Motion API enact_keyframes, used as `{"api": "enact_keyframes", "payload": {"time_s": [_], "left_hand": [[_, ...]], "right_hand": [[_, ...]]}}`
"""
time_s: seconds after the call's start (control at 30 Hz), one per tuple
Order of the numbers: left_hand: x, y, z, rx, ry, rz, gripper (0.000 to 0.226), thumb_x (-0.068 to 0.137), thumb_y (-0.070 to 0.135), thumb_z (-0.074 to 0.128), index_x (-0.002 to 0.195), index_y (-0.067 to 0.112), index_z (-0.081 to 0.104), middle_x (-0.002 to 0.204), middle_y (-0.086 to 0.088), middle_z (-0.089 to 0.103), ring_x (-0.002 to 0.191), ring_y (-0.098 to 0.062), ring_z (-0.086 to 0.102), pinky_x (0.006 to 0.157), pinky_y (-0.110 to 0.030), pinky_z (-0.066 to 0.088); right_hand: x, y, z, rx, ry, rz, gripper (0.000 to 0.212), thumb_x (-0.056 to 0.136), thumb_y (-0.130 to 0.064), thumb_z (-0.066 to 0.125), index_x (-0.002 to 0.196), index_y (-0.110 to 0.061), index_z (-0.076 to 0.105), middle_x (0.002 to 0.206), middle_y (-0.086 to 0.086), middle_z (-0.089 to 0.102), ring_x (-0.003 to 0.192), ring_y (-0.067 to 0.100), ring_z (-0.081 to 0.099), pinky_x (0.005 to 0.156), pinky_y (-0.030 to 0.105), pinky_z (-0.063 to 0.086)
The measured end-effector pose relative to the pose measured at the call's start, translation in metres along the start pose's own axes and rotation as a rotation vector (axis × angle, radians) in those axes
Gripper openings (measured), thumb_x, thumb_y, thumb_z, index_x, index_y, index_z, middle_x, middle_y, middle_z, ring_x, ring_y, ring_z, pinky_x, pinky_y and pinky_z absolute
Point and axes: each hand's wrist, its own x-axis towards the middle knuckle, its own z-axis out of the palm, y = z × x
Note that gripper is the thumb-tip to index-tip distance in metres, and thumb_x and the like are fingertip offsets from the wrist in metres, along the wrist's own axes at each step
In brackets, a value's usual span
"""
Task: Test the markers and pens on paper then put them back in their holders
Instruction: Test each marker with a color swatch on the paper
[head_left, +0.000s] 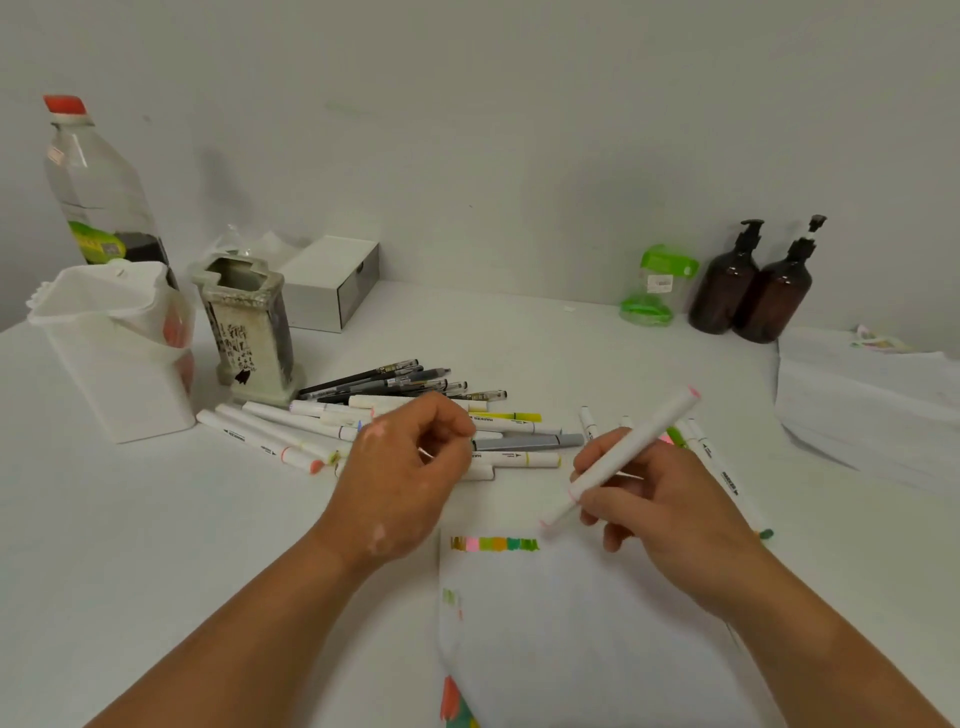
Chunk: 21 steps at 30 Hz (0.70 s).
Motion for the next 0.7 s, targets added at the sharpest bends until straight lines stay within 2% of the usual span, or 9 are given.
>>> {"api": "enact_keyframes", "payload": {"time_s": [0.1, 0.2, 0.3, 0.4, 0.53, 0.6, 0.7], "left_hand": [[-0.013, 0.009, 0.016, -0.003, -0.217, 0.057, 0.012, 0.088, 0.021, 0.068, 0.096, 0.030, 0.069, 0.090, 0.014, 0.069, 0.085, -0.012, 0.064, 0.068, -0.022, 0.053], [-0.020, 0.012, 0.026, 0.031, -0.355, 0.117, 0.022, 0.089, 0.036, 0.067, 0.110, 0.033, 0.068, 0.095, 0.012, 0.070, 0.089, -0.015, 0.064, 0.072, -0.023, 0.053], [-0.022, 0.012, 0.028, 0.089, -0.349, 0.165, 0.016, 0.092, 0.029, 0.070, 0.107, 0.032, 0.070, 0.086, 0.010, 0.069, 0.080, -0.017, 0.063, 0.064, -0.011, 0.045], [-0.020, 0.010, 0.026, 0.132, -0.271, 0.167, 0.018, 0.087, 0.019, 0.074, 0.099, 0.033, 0.072, 0.084, 0.017, 0.068, 0.078, -0.013, 0.062, 0.061, -0.005, 0.041], [-0.020, 0.010, 0.026, 0.140, -0.224, 0.171, 0.022, 0.085, 0.011, 0.076, 0.095, 0.030, 0.070, 0.082, 0.014, 0.067, 0.072, -0.014, 0.062, 0.064, -0.012, 0.047], [-0.022, 0.010, 0.028, 0.141, -0.270, 0.162, 0.021, 0.086, 0.016, 0.074, 0.099, 0.032, 0.068, 0.081, 0.013, 0.066, 0.069, -0.015, 0.059, 0.063, -0.016, 0.047], [-0.024, 0.014, 0.031, 0.216, -0.362, 0.235, 0.019, 0.093, 0.034, 0.062, 0.111, 0.033, 0.067, 0.085, 0.016, 0.065, 0.075, -0.010, 0.058, 0.066, -0.011, 0.040]], "right_hand": [[-0.004, 0.006, 0.005, 0.256, -0.003, 0.031, 0.020, 0.069, -0.007, 0.072, 0.084, -0.020, 0.074, 0.090, 0.010, 0.074, 0.074, 0.021, 0.070, 0.057, 0.028, 0.053], [-0.005, 0.010, 0.006, 0.349, -0.036, 0.029, 0.024, 0.063, -0.014, 0.079, 0.086, -0.018, 0.075, 0.095, 0.014, 0.075, 0.075, 0.019, 0.069, 0.056, 0.027, 0.053], [-0.008, 0.012, 0.004, 0.363, -0.043, 0.025, 0.028, 0.062, -0.020, 0.082, 0.090, -0.019, 0.077, 0.091, 0.007, 0.076, 0.070, 0.014, 0.066, 0.056, 0.025, 0.052], [-0.009, 0.014, 0.000, 0.380, -0.005, 0.033, 0.031, 0.065, -0.029, 0.082, 0.094, -0.019, 0.078, 0.072, 0.002, 0.065, 0.065, 0.014, 0.059, 0.052, 0.025, 0.049], [-0.010, 0.010, -0.002, 0.328, -0.018, 0.028, 0.018, 0.076, -0.011, 0.083, 0.090, -0.020, 0.077, 0.066, 0.002, 0.064, 0.058, 0.014, 0.059, 0.051, 0.024, 0.050], [-0.011, 0.009, 0.000, 0.281, -0.024, 0.016, 0.021, 0.080, -0.002, 0.081, 0.088, -0.022, 0.078, 0.065, 0.001, 0.065, 0.055, 0.013, 0.059, 0.051, 0.023, 0.051], [-0.013, 0.006, 0.003, 0.240, -0.026, 0.010, 0.022, 0.082, -0.003, 0.079, 0.086, -0.024, 0.077, 0.062, 0.002, 0.065, 0.051, 0.014, 0.058, 0.052, 0.021, 0.050]]}}
